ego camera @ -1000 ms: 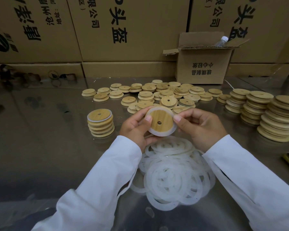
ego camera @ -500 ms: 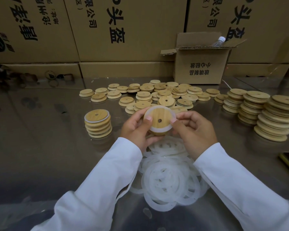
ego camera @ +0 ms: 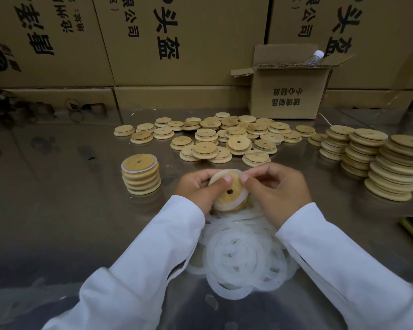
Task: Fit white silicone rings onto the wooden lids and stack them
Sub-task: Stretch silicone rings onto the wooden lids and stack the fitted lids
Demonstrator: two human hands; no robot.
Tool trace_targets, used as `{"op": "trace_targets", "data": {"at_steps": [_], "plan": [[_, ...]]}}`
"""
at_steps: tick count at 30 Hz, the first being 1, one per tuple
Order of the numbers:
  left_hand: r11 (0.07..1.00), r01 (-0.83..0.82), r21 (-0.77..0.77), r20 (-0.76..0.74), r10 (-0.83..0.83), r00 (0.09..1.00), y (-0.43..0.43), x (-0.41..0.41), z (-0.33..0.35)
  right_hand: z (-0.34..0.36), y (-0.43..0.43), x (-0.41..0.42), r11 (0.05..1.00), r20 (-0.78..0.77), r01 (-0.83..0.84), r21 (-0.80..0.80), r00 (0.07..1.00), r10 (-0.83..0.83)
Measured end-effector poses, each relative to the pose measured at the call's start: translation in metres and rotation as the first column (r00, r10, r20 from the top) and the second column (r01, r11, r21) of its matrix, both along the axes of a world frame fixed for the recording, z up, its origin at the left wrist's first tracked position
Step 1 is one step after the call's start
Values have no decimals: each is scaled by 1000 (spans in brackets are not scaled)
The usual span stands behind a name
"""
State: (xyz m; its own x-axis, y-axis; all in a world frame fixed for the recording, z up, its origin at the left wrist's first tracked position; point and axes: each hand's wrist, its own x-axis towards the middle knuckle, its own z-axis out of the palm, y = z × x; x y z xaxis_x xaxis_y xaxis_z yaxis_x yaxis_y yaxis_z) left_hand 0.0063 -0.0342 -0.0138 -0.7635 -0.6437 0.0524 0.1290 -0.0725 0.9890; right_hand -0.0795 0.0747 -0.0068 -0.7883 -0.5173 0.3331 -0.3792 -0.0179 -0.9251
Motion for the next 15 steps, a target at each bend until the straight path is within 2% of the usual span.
{"op": "trace_targets", "data": {"at_steps": [6,15], "plan": [[997,-15,-81,-10,14,1000,-3,4,2,1,1,-1,1000,-24,-2,6,1000,3],[989,-59,-135,-154,37,987,-2,4,6,13,6,-7,999,-158,-16,32,987,21]]}}
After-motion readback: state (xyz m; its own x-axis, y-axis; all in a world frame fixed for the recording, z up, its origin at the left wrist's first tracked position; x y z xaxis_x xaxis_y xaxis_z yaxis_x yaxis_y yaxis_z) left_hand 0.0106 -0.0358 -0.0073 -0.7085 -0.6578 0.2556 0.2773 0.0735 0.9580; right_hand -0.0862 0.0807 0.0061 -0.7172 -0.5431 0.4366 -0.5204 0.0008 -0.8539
